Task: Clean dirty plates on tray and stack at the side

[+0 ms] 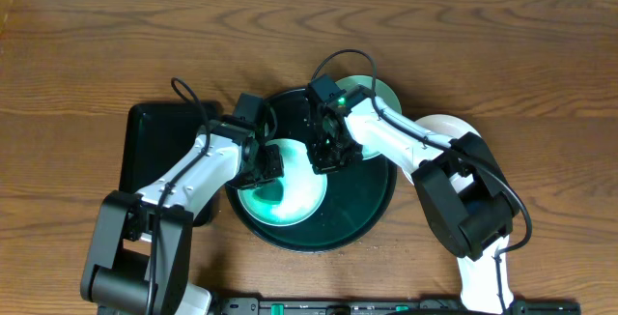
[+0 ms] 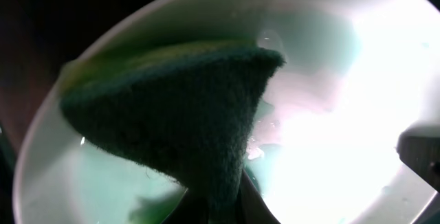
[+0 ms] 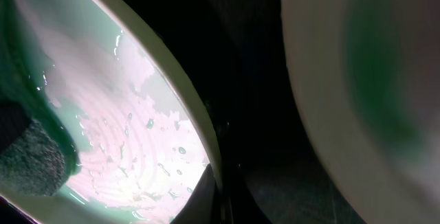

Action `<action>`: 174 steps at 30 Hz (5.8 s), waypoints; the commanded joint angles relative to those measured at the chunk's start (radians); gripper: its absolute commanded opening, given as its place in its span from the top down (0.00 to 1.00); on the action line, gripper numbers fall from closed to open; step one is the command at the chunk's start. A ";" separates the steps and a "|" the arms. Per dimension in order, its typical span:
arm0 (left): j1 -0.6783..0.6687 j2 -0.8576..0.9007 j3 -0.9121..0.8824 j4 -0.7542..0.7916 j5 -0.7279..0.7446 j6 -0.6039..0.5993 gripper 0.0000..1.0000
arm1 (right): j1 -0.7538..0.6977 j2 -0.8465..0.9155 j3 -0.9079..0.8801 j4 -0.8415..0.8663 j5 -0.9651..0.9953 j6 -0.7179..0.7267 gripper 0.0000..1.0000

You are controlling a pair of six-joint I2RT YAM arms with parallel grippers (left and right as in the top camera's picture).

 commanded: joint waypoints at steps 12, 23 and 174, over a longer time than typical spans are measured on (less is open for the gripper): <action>-0.020 0.043 -0.026 0.002 0.021 -0.029 0.93 | -0.085 0.015 -0.082 0.098 -0.192 0.013 0.99; -0.020 0.043 -0.026 -0.001 0.058 -0.063 0.93 | -0.090 0.015 -0.097 0.128 -0.212 0.013 0.99; 0.482 -0.152 0.388 -0.419 -0.295 0.149 0.93 | 0.239 -0.495 -0.095 0.087 0.854 -0.093 0.99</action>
